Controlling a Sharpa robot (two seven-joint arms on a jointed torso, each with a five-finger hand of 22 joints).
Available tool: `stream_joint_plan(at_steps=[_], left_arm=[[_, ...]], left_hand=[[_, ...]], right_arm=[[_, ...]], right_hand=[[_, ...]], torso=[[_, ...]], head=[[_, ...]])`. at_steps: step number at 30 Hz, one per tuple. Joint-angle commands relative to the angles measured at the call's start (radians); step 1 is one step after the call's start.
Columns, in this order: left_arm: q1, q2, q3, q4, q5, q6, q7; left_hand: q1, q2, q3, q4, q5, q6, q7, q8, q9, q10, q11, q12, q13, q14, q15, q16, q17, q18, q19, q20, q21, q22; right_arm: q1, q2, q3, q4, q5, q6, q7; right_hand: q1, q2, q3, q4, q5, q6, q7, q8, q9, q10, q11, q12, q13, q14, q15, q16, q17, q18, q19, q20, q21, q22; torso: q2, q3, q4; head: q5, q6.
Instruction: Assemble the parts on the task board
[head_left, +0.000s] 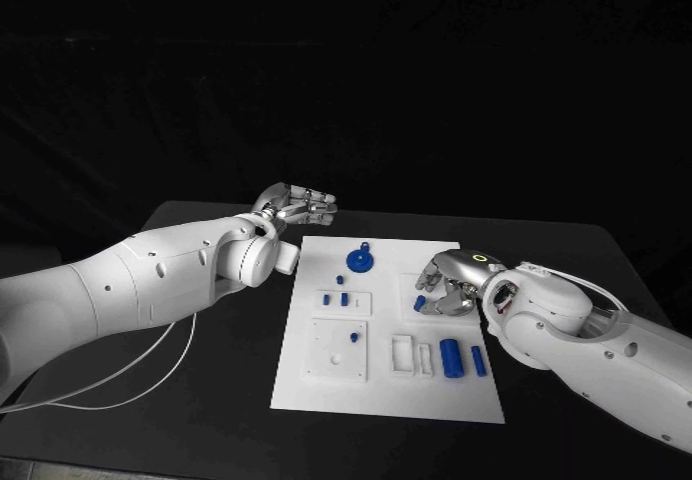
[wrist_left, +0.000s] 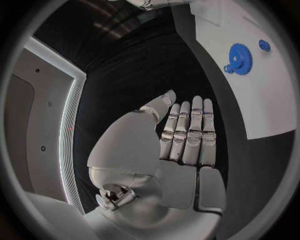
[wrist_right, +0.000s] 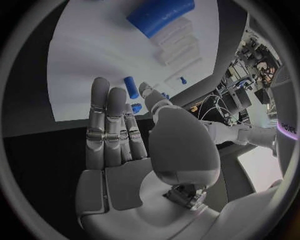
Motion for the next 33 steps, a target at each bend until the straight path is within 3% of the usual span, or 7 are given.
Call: stream_joint_plan(at_steps=[1,7,11,23,26,33], left_arm=[[0.0,0.001,0.001,0.001,-0.001,0.016,0.004],[0.0,0.001,0.001,0.003,-0.001,0.018,0.003],[0.0,0.001,0.001,0.003,-0.001,0.017,0.003],[0.001,0.001,0.001,0.003,-0.001,0.017,0.002],[0.001,0.0,0.001,0.003,-0.001,0.017,0.002],[0.001,0.0,0.0,0.003,-0.001,0.018,0.0]], left_hand=[[-0.004,-0.005,-0.004,0.003,-0.004,-0.006,0.002,0.003,0.001,-0.007,-0.001,-0.002,0.0,-0.007,-0.001,-0.004,0.0,-0.009,0.008,0.001,0.007,-0.001],[-0.005,-0.004,-0.005,0.005,-0.005,-0.006,0.002,0.003,0.001,-0.007,-0.001,-0.002,0.0,-0.008,-0.001,-0.004,0.0,-0.009,0.008,0.001,0.007,-0.006],[-0.005,-0.004,-0.005,0.005,-0.005,-0.006,0.002,0.003,0.001,-0.007,-0.001,-0.002,0.0,-0.008,-0.001,-0.004,0.0,-0.009,0.008,0.001,0.007,-0.006],[-0.005,-0.004,-0.005,0.005,-0.005,-0.006,0.002,0.003,0.001,-0.007,-0.001,-0.002,0.0,-0.008,-0.001,-0.004,0.0,-0.009,0.008,0.001,0.007,-0.006],[-0.005,-0.004,-0.005,0.005,-0.005,-0.006,0.002,0.003,0.001,-0.007,-0.001,-0.002,0.0,-0.008,-0.001,-0.004,0.0,-0.009,0.008,0.001,0.007,-0.006],[-0.005,-0.004,-0.005,0.005,-0.005,-0.006,0.002,0.003,0.001,-0.007,-0.001,-0.002,0.0,-0.008,-0.001,-0.004,0.0,-0.009,0.008,0.001,0.007,-0.006]], right_arm=[[0.0,0.005,-0.003,-0.004,-0.02,0.047,0.002],[-0.002,0.017,-0.007,-0.011,-0.022,0.032,0.012],[-0.003,0.023,-0.011,-0.013,-0.026,0.023,0.016],[-0.005,0.035,-0.027,-0.023,-0.034,0.013,0.021],[-0.005,0.036,-0.03,-0.025,-0.04,0.01,0.02],[-0.005,0.036,-0.036,-0.028,-0.07,-0.008,0.009]], right_hand=[[-0.009,0.008,0.032,-0.007,-0.015,0.011,0.008,-0.006,-0.001,0.018,-0.003,0.002,0.0,-0.001,-0.001,0.007,0.002,-0.009,0.034,-0.002,0.002,0.004],[-0.037,-0.003,0.191,-0.036,-0.05,0.03,0.013,-0.005,0.0,0.061,-0.014,0.002,0.001,0.005,-0.005,0.015,0.008,-0.014,0.034,-0.007,0.02,0.022],[-0.047,-0.005,0.257,-0.046,-0.072,0.041,0.016,-0.005,0.0,0.075,-0.017,0.002,0.001,0.004,-0.007,0.02,0.013,-0.015,0.033,-0.009,0.027,0.032],[-0.042,0.01,0.323,-0.061,-0.08,0.092,0.027,-0.001,0.002,0.115,-0.025,0.003,0.002,0.002,-0.014,0.028,0.022,-0.017,0.029,-0.016,0.037,0.056],[-0.036,0.02,0.34,-0.071,-0.063,0.123,0.022,-0.003,0.003,0.137,-0.031,0.003,0.003,0.0,-0.018,0.029,0.024,-0.018,0.026,-0.02,0.042,0.065],[-0.023,0.04,0.372,-0.108,-0.069,0.157,0.017,-0.004,0.003,0.175,-0.04,0.003,0.004,-0.001,-0.023,0.03,0.03,-0.023,0.014,-0.027,0.057,0.1]], torso=[[0.0,-0.0004,-0.001],[0.0,0.0002,0.0005],[0.0,-0.0001,0.0005],[0.0,-0.0006,-0.0004],[-0.001,-0.0004,-0.0005],[-0.001,-0.0007,-0.0006]], head=[[0.001,-0.002],[0.0,-0.004],[0.001,-0.005],[0.002,-0.01],[0.003,-0.013],[0.002,-0.014]])
